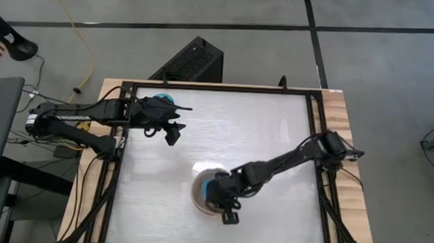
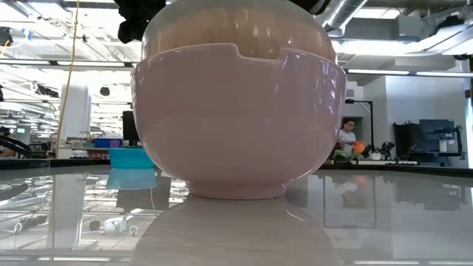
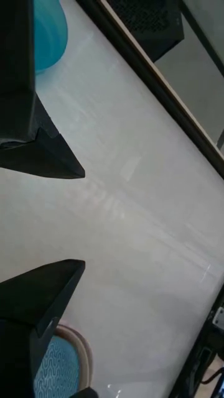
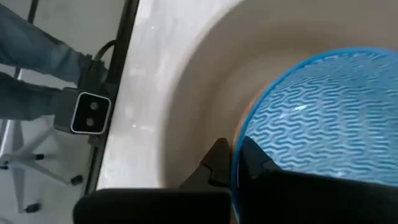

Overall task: Nest bowls inside each other
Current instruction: Stack the orange bowl on top of the gray bowl, then stack the blue bowl on top of the blue bowl

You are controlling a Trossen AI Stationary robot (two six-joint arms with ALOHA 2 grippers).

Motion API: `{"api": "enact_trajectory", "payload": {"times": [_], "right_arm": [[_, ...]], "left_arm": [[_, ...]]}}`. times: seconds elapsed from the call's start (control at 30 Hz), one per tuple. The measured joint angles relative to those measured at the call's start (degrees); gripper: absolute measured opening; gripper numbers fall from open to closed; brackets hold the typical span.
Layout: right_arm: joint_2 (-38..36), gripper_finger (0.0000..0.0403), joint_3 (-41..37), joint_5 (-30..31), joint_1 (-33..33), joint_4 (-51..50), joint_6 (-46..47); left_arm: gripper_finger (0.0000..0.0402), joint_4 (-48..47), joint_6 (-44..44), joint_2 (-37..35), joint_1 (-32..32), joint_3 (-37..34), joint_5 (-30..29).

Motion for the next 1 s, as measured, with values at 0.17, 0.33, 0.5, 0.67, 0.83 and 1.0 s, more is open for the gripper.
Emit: {"api": "enact_trajectory", "payload": {"times": [0.17,0.33,0.5,0.67,0.83,1.0], "right_arm": [[0.3,0.0,0.0,0.4,1.0,2.6,2.4],[0.7,0.0014,0.0,0.3,0.9,3.7,3.9],[0.8,0.0091,0.0,0.4,0.9,8.4,5.3],[0.8,0.0196,0.0,0.2,0.9,9.4,9.3],[0.4,0.0249,0.0,0.1,1.0,9.5,11.2],[-1.8,0.0244,0.0,0.3,1.0,10.1,11.3]], "left_arm": [[0.0213,0.0,0.0,0.0,0.0,0.0,0.0],[0.0213,-0.9,-0.1,0.0,0.5,0.0,-0.6],[0.0213,-6.8,-0.6,0.0,2.0,0.0,-0.5],[0.0213,-13.3,-0.6,0.0,3.0,-0.2,0.1],[0.0213,-14.3,-0.6,0.0,3.8,-4.0,3.3],[0.0213,-12.4,-0.8,0.4,4.0,-9.9,4.3]]}}
